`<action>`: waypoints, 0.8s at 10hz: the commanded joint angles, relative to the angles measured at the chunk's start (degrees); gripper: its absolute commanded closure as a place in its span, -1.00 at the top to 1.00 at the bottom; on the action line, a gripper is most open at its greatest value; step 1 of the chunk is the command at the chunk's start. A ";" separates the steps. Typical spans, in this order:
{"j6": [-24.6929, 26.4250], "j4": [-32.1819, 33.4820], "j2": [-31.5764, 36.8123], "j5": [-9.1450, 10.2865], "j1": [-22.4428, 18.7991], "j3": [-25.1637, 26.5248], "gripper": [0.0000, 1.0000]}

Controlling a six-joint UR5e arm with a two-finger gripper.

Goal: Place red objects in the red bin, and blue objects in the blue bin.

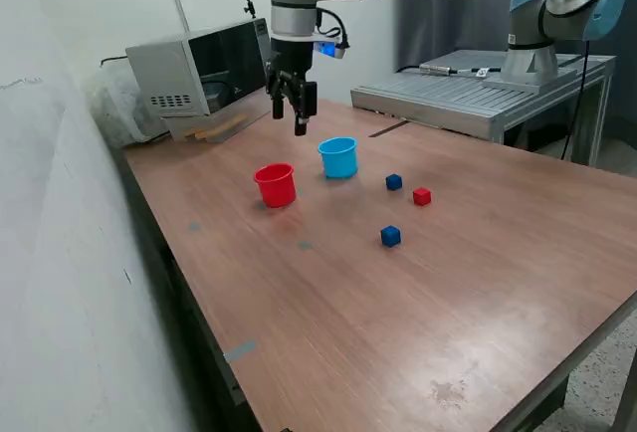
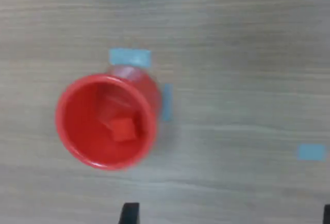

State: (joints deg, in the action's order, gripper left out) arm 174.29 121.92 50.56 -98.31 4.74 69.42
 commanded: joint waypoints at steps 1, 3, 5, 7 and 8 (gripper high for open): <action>1.48 -1.60 5.34 0.40 -5.78 6.66 1.00; 3.68 -0.46 5.43 0.75 -8.08 12.90 1.00; 5.53 2.53 4.21 3.02 -11.05 15.30 1.00; 5.63 3.76 2.88 5.05 -14.13 17.31 1.00; 5.80 4.63 2.88 5.06 -16.15 17.85 1.00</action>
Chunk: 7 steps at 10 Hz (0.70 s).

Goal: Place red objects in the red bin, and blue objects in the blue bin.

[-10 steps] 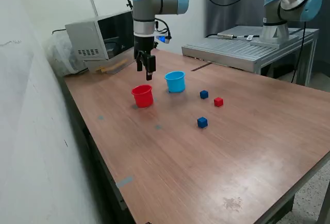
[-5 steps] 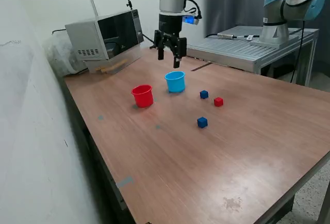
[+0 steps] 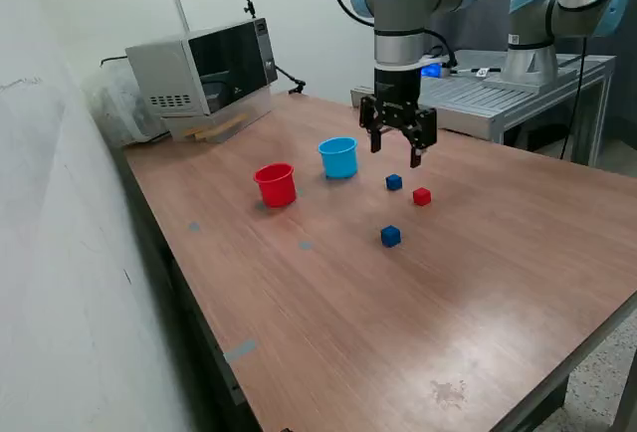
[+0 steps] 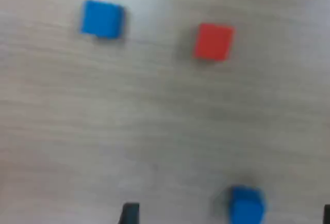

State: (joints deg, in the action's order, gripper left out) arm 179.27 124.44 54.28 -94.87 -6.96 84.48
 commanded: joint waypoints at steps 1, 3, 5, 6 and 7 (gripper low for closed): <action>2.04 2.30 -0.84 1.62 -6.21 2.45 1.00; 6.95 3.18 -0.84 1.62 -7.36 2.18 1.00; 8.46 3.18 -5.39 1.18 -7.19 -0.01 1.00; 9.86 3.18 -5.93 0.57 -6.84 -0.63 1.00; 11.96 3.18 -6.37 -0.92 -6.58 -1.24 1.00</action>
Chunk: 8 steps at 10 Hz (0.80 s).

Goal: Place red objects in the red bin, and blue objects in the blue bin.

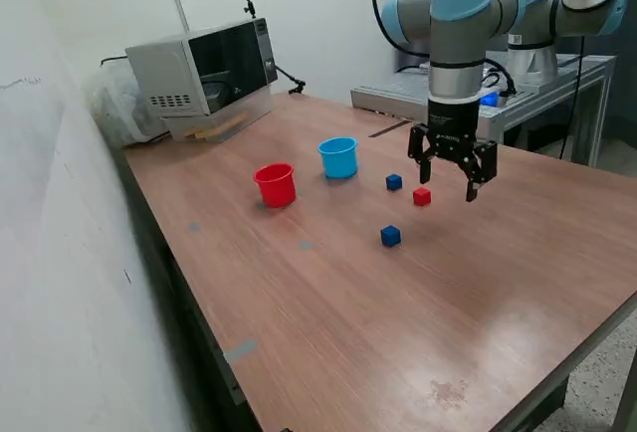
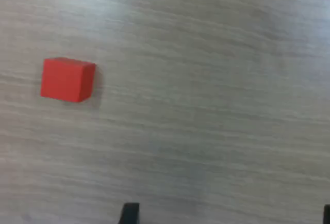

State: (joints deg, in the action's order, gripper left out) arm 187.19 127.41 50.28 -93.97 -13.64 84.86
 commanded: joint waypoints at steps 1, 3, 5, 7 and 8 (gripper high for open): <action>4.32 0.20 -2.64 -2.53 0.62 -1.98 1.00; 4.59 0.20 -4.31 -3.59 1.50 -4.17 1.00; 4.94 0.90 -4.40 -3.68 2.38 -6.19 1.00; 8.18 0.99 -5.98 -3.68 2.65 -7.43 1.00; 9.50 0.99 -6.51 -3.68 2.65 -7.95 1.00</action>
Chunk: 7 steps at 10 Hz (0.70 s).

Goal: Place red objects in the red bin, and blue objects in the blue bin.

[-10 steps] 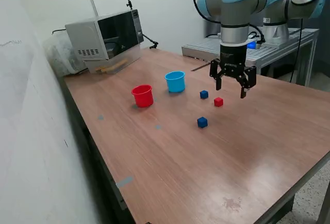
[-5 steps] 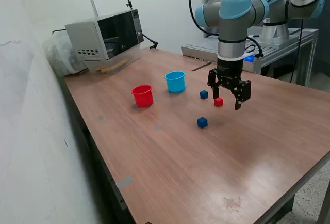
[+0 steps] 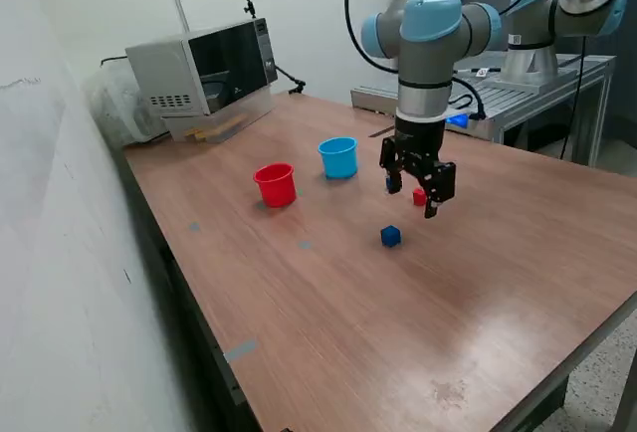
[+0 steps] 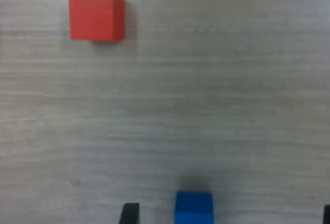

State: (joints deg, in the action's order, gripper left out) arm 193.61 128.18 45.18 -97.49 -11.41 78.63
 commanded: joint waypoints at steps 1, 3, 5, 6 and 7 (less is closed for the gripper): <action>4.22 0.23 -2.28 -0.16 0.16 -2.16 1.00; 7.55 0.23 -2.99 -0.25 -0.10 -2.51 1.00; 9.15 0.23 -3.69 -0.42 -0.80 -3.21 1.00; 9.24 0.23 -3.96 -1.29 -1.07 -3.30 1.00; 9.76 0.23 -4.74 -1.56 -1.16 -3.65 1.00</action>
State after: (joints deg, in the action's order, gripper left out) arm 201.74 128.40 41.76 -98.18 -12.01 75.72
